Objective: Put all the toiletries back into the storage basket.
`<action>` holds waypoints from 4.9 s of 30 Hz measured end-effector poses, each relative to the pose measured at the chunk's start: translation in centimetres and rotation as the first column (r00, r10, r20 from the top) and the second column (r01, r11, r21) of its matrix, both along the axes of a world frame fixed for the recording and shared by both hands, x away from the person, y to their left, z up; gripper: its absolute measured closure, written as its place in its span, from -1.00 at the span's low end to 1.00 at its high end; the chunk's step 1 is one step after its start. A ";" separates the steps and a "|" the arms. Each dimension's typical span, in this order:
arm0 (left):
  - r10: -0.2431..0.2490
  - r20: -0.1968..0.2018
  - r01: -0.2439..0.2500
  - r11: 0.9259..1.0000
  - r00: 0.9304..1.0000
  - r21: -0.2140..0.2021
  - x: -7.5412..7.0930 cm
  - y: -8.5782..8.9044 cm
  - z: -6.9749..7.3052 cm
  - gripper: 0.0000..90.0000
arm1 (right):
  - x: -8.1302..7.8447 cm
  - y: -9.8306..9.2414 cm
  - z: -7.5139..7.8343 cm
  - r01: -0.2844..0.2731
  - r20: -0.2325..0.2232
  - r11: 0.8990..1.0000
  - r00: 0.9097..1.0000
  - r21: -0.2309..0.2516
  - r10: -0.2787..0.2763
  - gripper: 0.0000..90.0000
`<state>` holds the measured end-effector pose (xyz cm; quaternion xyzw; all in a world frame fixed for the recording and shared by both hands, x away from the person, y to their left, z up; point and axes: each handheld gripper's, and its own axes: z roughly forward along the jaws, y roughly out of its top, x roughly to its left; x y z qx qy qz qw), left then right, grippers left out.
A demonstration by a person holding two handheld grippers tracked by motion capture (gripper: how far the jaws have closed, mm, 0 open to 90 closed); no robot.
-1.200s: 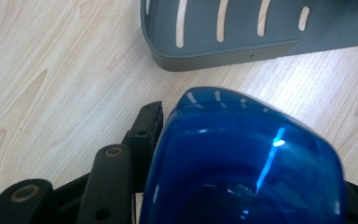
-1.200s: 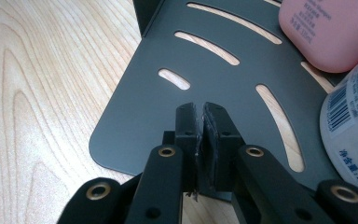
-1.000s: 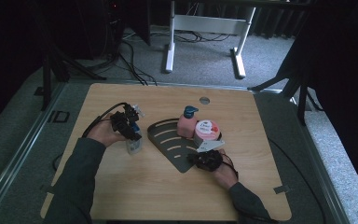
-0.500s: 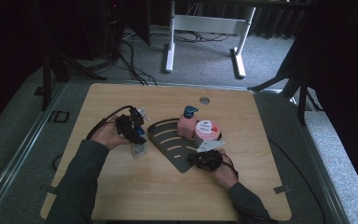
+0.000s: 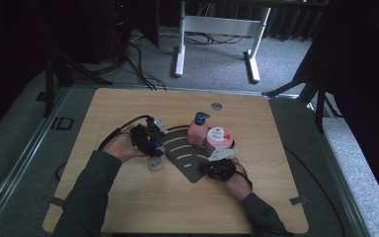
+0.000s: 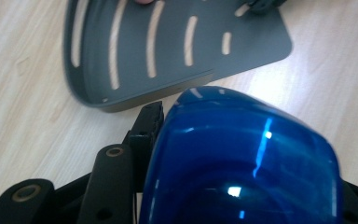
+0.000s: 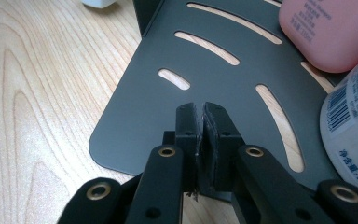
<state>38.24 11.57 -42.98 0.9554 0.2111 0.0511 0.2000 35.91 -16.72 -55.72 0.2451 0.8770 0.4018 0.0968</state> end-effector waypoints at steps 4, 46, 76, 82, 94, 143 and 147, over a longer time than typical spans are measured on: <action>-0.018 0.000 0.018 1.000 1.000 -0.003 -0.2 -0.7 0.0 0.24 | 0.0 0.0 0.0 0.000 0.000 1.000 1.000 0.000 0.000 0.89; -0.112 0.025 0.113 0.992 0.993 -0.048 0.2 -7.9 0.4 0.24 | 0.0 0.0 0.0 0.000 0.000 1.000 1.000 -0.001 0.000 0.89; 0.034 0.045 -0.032 0.998 0.998 -0.047 3.3 -7.2 -0.5 0.24 | 0.0 0.0 0.0 -0.002 0.000 1.000 1.000 -0.002 0.002 0.89; 0.073 0.045 -0.071 0.996 0.996 -0.048 4.1 -6.9 -0.7 0.24 | 0.0 0.0 0.0 -0.003 0.000 1.000 1.000 -0.002 0.003 0.89; 0.150 0.061 -0.148 0.988 0.987 -0.036 5.3 -6.7 -0.7 0.24 | 0.0 0.0 0.0 -0.003 -0.001 1.000 1.000 -0.004 0.003 0.89; 0.374 0.100 -0.363 0.925 0.922 -0.116 8.9 -7.2 -1.3 0.24 | 0.0 0.1 0.0 -0.006 -0.001 1.000 1.000 -0.006 0.006 0.89; 0.379 0.099 -0.366 0.922 0.920 -0.124 9.0 -7.3 -1.3 0.24 | 0.0 0.1 0.0 -0.006 -0.001 1.000 1.000 -0.005 0.006 0.89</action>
